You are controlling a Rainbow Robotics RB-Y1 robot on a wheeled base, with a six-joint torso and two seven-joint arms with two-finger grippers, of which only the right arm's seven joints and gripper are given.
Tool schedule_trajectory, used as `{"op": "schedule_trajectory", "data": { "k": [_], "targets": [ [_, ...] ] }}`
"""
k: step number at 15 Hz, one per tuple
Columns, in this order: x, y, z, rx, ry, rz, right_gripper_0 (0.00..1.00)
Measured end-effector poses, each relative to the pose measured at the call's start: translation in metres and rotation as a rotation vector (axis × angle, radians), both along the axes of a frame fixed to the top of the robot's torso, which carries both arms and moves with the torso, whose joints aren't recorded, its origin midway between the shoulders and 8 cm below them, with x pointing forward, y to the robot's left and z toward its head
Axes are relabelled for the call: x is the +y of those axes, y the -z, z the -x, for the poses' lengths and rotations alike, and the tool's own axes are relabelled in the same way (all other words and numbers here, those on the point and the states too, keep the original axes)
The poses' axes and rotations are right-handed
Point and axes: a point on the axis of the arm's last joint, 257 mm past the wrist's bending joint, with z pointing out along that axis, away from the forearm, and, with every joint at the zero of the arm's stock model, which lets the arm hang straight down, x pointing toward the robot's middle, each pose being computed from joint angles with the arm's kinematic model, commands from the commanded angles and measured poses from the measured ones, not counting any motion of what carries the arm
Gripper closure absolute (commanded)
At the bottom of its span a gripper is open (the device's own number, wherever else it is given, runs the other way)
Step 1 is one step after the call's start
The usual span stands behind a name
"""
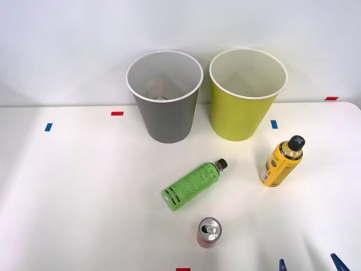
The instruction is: Put cans in the gray bin, plastic bottles in the light green bin
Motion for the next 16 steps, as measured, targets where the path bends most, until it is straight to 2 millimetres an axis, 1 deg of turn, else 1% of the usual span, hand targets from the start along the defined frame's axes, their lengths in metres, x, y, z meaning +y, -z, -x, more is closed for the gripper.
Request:
{"op": "schedule_trajectory", "data": {
  "k": [16],
  "targets": [
    [0.0, 0.0, 0.0, 0.0, 0.0, 0.0, 0.0]
  ]
}}
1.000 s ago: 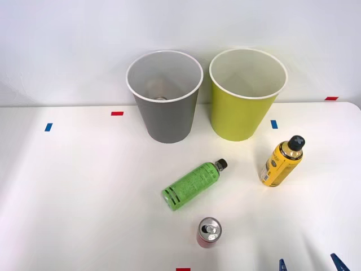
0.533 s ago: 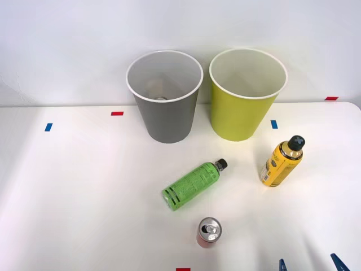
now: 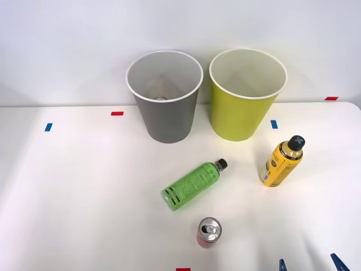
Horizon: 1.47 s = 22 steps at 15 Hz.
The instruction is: Put cans in the gray bin, plastic bottles in the light green bin
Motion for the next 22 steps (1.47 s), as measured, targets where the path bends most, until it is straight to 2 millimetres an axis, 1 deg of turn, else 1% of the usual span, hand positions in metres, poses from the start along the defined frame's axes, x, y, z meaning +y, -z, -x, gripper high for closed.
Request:
{"op": "schedule_trajectory", "data": {
  "k": [22],
  "targets": [
    [0.0, 0.0, 0.0, 0.0, 0.0, 0.0, 0.0]
  ]
}}
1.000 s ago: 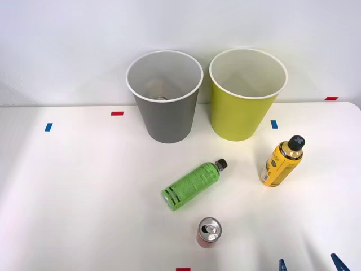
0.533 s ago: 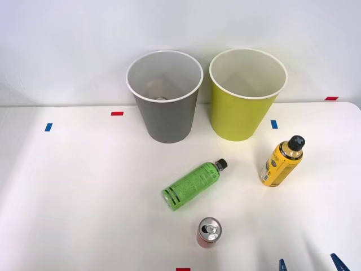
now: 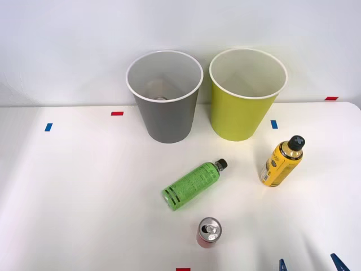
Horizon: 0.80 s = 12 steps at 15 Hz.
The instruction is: Put cans in the gray bin, plastic bottles in the light green bin
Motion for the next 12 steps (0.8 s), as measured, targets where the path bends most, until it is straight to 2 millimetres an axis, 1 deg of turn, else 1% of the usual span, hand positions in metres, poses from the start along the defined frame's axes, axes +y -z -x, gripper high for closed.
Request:
{"op": "schedule_trajectory", "data": {
  "k": [12],
  "targets": [
    [0.0, 0.0, 0.0, 0.0, 0.0, 0.0, 0.0]
  ]
}}
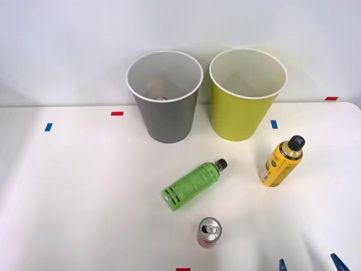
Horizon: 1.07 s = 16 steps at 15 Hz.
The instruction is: Put cans in the gray bin, plastic bottles in the light green bin
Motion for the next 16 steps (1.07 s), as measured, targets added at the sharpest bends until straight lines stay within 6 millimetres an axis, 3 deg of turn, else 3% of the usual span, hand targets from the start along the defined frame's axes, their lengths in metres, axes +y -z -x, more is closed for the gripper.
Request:
{"op": "schedule_trajectory", "data": {
  "k": [5, 6, 11, 14, 16],
  "targets": [
    [-0.001, 0.002, -0.001, 0.004, 0.005, -0.002, 0.0],
    [-0.004, 0.008, -0.002, 0.013, 0.021, -0.006, 0.0],
    [-0.022, -0.002, -0.02, -0.036, 0.099, -0.071, 0.0],
    [-0.019, -0.003, -0.041, -0.043, 0.087, -0.074, 0.0],
    [-0.014, -0.006, -0.065, -0.053, 0.066, -0.077, 0.0]
  ]
}}
